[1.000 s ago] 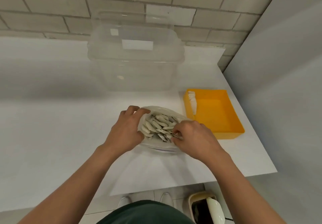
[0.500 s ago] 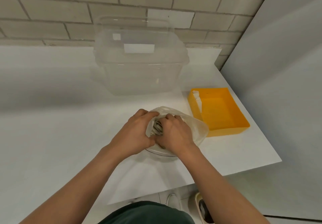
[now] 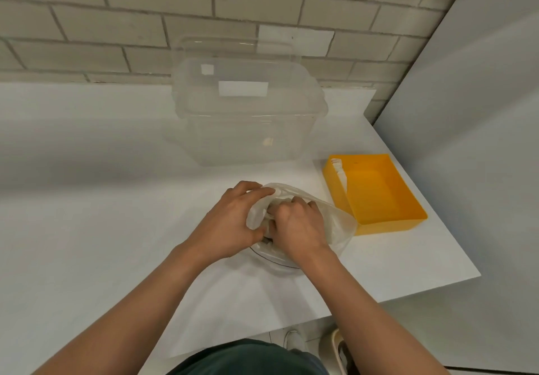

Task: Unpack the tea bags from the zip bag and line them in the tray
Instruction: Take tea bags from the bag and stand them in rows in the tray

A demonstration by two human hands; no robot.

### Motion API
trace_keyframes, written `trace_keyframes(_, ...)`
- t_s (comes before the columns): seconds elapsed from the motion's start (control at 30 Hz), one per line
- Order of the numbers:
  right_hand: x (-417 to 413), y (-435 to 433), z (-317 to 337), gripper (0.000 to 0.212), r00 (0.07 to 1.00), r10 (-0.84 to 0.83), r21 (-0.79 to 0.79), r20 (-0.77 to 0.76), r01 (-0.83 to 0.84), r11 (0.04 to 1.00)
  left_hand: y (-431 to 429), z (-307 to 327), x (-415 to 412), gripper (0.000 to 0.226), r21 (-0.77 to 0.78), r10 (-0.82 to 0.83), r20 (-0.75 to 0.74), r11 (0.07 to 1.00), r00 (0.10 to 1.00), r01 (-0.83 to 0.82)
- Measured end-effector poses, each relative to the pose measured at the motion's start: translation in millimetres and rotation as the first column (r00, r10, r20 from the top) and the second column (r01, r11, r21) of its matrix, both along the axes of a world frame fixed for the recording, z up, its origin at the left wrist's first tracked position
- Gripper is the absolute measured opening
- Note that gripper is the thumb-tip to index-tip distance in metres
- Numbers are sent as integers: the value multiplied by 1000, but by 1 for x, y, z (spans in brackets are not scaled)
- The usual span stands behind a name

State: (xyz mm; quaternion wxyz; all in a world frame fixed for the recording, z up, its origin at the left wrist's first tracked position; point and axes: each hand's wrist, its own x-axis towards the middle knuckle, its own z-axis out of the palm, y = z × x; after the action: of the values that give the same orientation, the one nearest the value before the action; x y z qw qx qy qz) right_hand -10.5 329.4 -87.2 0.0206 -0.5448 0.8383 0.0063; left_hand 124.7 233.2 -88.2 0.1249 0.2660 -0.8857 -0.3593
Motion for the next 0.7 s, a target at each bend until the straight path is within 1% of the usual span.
trace_keyframes(0.1, -3, 8, 2, 20, 1000, 10, -49, -4, -10, 999, -4, 2, -5, 72, 102, 14, -16, 995, 1000, -13)
trace_keyframes(0.2, -8, 18, 7, 11, 999, -13, -132, 46, 19, 991, -8, 6, -9, 71, 152, 35, -7, 988, 999, -34)
trace_keyframes(0.33, -18, 30, 21, 21, 994, -31, -156, 105, 47, 987, -11, 10, -14, 65, 212, 56, 3, 976, 998, -56)
trace_keyframes(0.4, -23, 34, 29, 25, 991, -35, -170, 130, 57, 984, -10, 13, -16, 61, 217, 54, 4, 975, 999, -53)
trace_keyframes(0.5, -31, 40, 39, 31, 975, -54, -213, 217, 101, 972, -7, 16, -18, 55, 226, 61, -5, 972, 998, -59)
trace_keyframes(0.6, -42, 48, 45, 32, 934, -86, -234, 346, 175, 956, -4, 21, -18, 50, 215, 97, -114, 974, 989, -70)
trace_keyframes(0.67, -50, 52, 49, 28, 872, -109, -228, 477, 243, 943, 0, 29, -18, 44, 214, 152, -238, 972, 959, -101)
trace_keyframes(0.7, -53, 54, 50, 23, 829, -107, -234, 549, 275, 933, 3, 35, -18, 41, 242, 185, -296, 964, 937, -114)
